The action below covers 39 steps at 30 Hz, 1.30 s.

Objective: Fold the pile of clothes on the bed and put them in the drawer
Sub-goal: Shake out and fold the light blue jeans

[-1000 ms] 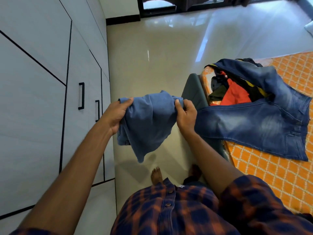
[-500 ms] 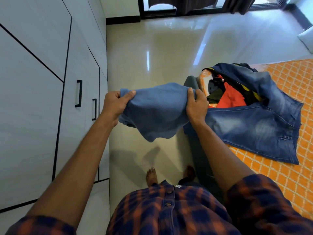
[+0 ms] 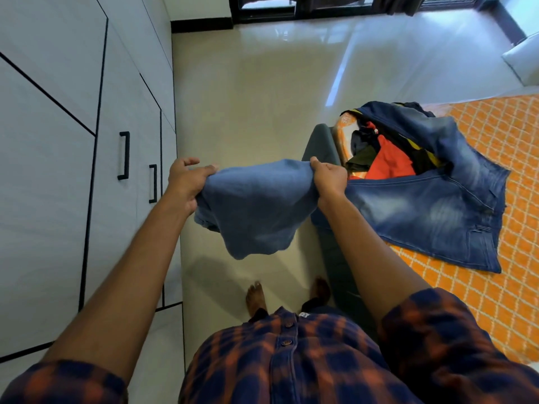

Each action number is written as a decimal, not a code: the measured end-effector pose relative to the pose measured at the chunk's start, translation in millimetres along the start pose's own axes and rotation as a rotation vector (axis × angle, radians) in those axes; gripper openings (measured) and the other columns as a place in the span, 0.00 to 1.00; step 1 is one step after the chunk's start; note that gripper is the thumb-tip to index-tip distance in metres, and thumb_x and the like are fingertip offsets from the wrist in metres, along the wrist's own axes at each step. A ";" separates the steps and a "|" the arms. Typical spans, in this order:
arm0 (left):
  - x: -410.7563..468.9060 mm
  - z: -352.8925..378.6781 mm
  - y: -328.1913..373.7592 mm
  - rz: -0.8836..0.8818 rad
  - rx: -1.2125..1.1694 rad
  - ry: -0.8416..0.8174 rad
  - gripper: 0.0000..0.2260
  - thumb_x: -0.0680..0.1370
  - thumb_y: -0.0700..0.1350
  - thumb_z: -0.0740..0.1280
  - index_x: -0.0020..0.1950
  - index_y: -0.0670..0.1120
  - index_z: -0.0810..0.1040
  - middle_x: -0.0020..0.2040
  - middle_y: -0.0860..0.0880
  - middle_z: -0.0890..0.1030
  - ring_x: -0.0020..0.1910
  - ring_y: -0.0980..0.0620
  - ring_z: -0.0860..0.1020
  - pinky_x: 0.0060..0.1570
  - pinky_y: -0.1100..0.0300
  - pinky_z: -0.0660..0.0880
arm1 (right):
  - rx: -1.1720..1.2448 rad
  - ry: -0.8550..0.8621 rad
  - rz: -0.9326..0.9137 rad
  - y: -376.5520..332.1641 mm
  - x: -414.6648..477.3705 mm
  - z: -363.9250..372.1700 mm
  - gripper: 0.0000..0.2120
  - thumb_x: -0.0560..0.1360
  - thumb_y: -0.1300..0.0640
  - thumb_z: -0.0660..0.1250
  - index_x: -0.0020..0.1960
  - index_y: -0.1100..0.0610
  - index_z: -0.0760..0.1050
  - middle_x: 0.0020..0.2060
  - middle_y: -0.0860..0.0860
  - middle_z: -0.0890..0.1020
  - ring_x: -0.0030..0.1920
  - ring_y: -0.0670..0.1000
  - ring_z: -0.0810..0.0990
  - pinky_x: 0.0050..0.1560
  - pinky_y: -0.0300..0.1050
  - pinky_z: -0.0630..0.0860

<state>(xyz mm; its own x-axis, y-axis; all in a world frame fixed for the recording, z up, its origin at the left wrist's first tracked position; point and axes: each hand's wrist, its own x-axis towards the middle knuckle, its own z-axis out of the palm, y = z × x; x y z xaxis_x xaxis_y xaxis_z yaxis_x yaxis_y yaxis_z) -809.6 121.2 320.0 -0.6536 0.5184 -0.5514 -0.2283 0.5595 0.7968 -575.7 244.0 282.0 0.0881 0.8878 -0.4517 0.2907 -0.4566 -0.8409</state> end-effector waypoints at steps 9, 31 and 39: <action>-8.9 -4.0 -31.5 0.195 -0.337 -0.169 0.39 0.74 0.31 0.73 0.77 0.52 0.58 0.60 0.45 0.80 0.60 0.49 0.80 0.58 0.57 0.79 | 0.162 -0.269 0.002 3.4 -8.3 -11.4 0.22 0.83 0.58 0.64 0.74 0.44 0.67 0.52 0.44 0.75 0.53 0.46 0.77 0.55 0.45 0.79; -24.0 33.0 -38.9 0.448 0.045 -0.322 0.22 0.71 0.33 0.76 0.63 0.46 0.80 0.57 0.55 0.81 0.54 0.62 0.80 0.52 0.64 0.79 | 0.190 -0.203 -0.006 13.9 1.7 -64.2 0.10 0.82 0.62 0.62 0.55 0.53 0.81 0.47 0.48 0.85 0.53 0.49 0.79 0.50 0.48 0.75; -39.3 53.0 -30.9 0.761 0.574 -0.182 0.23 0.70 0.35 0.75 0.65 0.47 0.80 0.57 0.52 0.82 0.54 0.53 0.79 0.56 0.64 0.76 | -0.078 -0.391 -0.276 17.5 1.1 -119.4 0.18 0.74 0.62 0.75 0.64 0.55 0.81 0.57 0.46 0.83 0.60 0.42 0.79 0.62 0.43 0.78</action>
<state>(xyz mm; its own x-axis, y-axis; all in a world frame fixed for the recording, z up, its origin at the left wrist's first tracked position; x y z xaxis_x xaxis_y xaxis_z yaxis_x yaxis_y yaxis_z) -738.6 117.8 303.9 -0.3479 0.9375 -0.0064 0.6284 0.2382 0.7405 -456.7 243.8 302.5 -0.3628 0.8803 -0.3055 0.3250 -0.1877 -0.9269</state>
